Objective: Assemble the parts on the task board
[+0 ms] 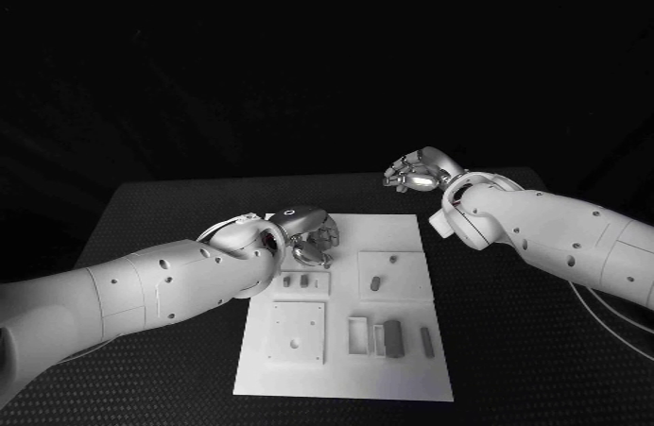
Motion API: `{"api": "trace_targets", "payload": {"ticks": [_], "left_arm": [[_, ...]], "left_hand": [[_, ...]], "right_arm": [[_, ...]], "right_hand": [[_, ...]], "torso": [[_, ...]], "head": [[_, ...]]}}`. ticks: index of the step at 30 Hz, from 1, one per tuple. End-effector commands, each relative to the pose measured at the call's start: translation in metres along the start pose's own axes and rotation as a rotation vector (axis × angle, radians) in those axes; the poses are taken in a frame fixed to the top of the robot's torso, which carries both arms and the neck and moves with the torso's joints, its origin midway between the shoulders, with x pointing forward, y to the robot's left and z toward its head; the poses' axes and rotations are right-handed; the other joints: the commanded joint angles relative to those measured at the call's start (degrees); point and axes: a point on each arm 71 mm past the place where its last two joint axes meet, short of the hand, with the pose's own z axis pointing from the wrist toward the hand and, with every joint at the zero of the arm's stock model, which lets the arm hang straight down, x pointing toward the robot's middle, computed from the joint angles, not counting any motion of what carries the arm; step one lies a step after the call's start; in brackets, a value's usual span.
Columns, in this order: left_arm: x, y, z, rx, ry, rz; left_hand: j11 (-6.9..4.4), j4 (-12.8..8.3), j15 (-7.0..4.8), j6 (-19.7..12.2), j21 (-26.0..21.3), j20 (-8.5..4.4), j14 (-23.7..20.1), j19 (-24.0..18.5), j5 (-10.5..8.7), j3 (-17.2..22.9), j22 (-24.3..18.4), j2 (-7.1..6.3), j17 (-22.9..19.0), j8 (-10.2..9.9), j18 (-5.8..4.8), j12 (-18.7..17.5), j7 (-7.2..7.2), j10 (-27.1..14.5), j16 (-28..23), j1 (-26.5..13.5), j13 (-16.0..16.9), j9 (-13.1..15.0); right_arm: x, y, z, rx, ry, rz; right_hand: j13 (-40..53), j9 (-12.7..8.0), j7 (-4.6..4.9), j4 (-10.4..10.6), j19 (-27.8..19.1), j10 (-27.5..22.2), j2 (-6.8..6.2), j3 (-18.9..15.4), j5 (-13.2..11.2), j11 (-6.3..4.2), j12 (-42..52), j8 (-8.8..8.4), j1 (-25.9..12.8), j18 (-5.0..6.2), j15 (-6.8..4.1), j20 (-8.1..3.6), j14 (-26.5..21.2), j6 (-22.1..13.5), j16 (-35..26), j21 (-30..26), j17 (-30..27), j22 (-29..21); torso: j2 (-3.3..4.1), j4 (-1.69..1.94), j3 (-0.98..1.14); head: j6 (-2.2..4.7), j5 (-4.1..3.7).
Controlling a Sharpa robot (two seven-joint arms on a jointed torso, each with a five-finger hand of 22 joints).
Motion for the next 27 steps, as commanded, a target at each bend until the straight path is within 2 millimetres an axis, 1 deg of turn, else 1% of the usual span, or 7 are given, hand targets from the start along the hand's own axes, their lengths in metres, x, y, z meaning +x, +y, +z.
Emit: {"api": "trace_targets", "payload": {"ticks": [1, 6, 9, 12, 16, 23, 27], "left_arm": [[0.004, -0.001, 0.002, 0.013, 0.045, 0.012], [0.006, 0.001, 0.004, 0.006, 0.064, 0.02], [0.009, 0.001, 0.004, 0.003, 0.077, 0.019], [0.013, 0.001, 0.005, 0.003, 0.088, 0.023], [0.017, 0.003, 0.006, -0.005, 0.09, 0.021], [0.022, 0.007, 0.005, -0.019, 0.086, 0.032], [0.022, 0.009, 0.004, -0.024, 0.089, 0.032]], "left_hand": [[0.12, 0.0, 0.14, 0.0, -0.4, -1.68, 0.4, 0.3, -0.08, -0.2, 0.3, 0.48, 0.1, -0.2, 0.67, -0.2, 0.19, 0.2, 0.0, -0.3, -0.1, 0.0], [0.12, 0.0, 0.14, 0.0, -0.4, -1.68, 0.4, 0.3, -0.08, -0.2, 0.3, 0.48, 0.1, -0.2, 0.67, -0.2, 0.19, 0.2, 0.0, -0.3, -0.1, -0.1], [0.18, 0.3, 0.09, 0.1, -0.1, -1.7, 1.1, 0.7, 0.04, -1.3, 0.6, 0.98, 0.6, -0.2, 0.79, -0.7, -0.02, 0.3, 0.8, -1.2, -0.2, 0.0], [0.12, -0.2, 0.05, 0.3, -0.1, -1.71, 0.9, 0.7, 0.07, -3.0, 0.9, 1.91, 1.0, -0.2, 1.02, -1.5, -0.21, 0.8, 1.3, -1.6, -0.4, -0.1], [0.08, -0.4, 0.02, 0.5, -0.1, -1.71, 0.9, 0.8, 0.12, -3.3, 0.9, 2.28, 1.2, -0.2, 1.07, -1.8, -0.24, 1.1, 1.5, -1.5, -0.5, -0.2], [0.0, -0.9, -0.1, 1.0, -0.1, -1.81, 1.2, 1.2, 0.16, -3.4, 1.0, 3.05, 1.6, -0.1, 1.25, -2.4, 0.0, 1.8, 1.9, -0.8, -0.6, -0.3], [-0.06, -1.1, -0.17, 1.2, 0.0, -1.86, 1.4, 1.5, 0.17, -3.5, 1.1, 3.24, 1.8, -0.1, 1.3, -2.6, 0.05, 2.2, 2.2, -0.7, -0.6, -0.3]], "right_arm": [[0.001, 0.001, 0.0, -0.011, 0.007, -0.003], [0.001, 0.001, 0.001, -0.012, 0.008, -0.003], [0.001, 0.001, 0.001, -0.012, 0.009, -0.003], [0.002, 0.001, 0.001, -0.013, 0.01, -0.003], [0.002, 0.002, 0.001, -0.013, 0.011, -0.003], [0.002, 0.002, 0.0, -0.014, 0.011, -0.002], [0.002, 0.002, 0.0, -0.013, 0.011, -0.002]], "right_hand": [[-0.1, -0.1, 0.05, 0.2, 0.4, -0.4, 0.06, 0.0, 0.3, 0.13, 0.3, 0.02, -0.2, 0.39, 0.06, -0.18, -0.4, -0.5, -0.3, -0.3, -0.1, 0.1], [-0.1, -0.1, 0.05, 0.2, 0.4, -0.4, 0.06, 0.0, 0.3, 0.13, 0.3, 0.02, -0.2, 0.39, 0.06, -0.18, -0.4, -0.5, -0.3, -0.3, -0.1, 0.1], [-0.2, -0.1, 0.11, 0.1, 0.3, -0.6, 0.1, 0.1, 0.3, 0.19, 0.2, -0.09, -0.1, 0.37, 0.13, -0.17, -0.6, -0.7, -0.4, -0.5, -0.2, 0.1], [-0.4, -0.2, 0.23, 0.0, 0.0, -0.9, 0.13, 0.1, 0.3, 0.33, -0.1, -0.26, -0.2, 0.3, 0.29, -0.12, -0.9, -1.0, -0.7, -0.9, -0.3, 0.0], [-0.9, -0.4, 0.37, 0.0, -0.4, -1.4, 0.15, 0.3, 0.3, 0.6, -0.6, -0.41, -0.2, 0.21, 0.51, -0.01, -1.4, -1.3, -1.3, -1.7, -0.7, -0.1], [-1.0, -0.4, 0.39, 0.0, -0.5, -1.4, 0.19, 0.4, 0.3, 0.63, -0.7, -0.41, -0.2, 0.21, 0.55, 0.01, -1.4, -1.4, -1.5, -1.8, -0.8, -0.1], [-1.1, -0.4, 0.4, 0.0, -0.5, -1.3, 0.2, 0.4, 0.3, 0.64, -0.7, -0.41, -0.2, 0.21, 0.56, 0.01, -1.4, -1.4, -1.5, -1.9, -0.8, -0.1]], "torso": [[0.05, -0.11, -0.02], [0.04, -0.05, -0.01], [0.0, 0.0, 0.01], [-0.01, 0.02, 0.04], [-0.02, 0.03, 0.03], [0.11, -0.11, 0.09], [0.05, -0.04, 0.07]], "head": [[-0.07, -0.04], [-0.2, -0.15], [-0.31, -0.19], [-0.34, -0.21], [-0.36, -0.28], [-0.4, -0.27], [-0.49, -0.41]]}}
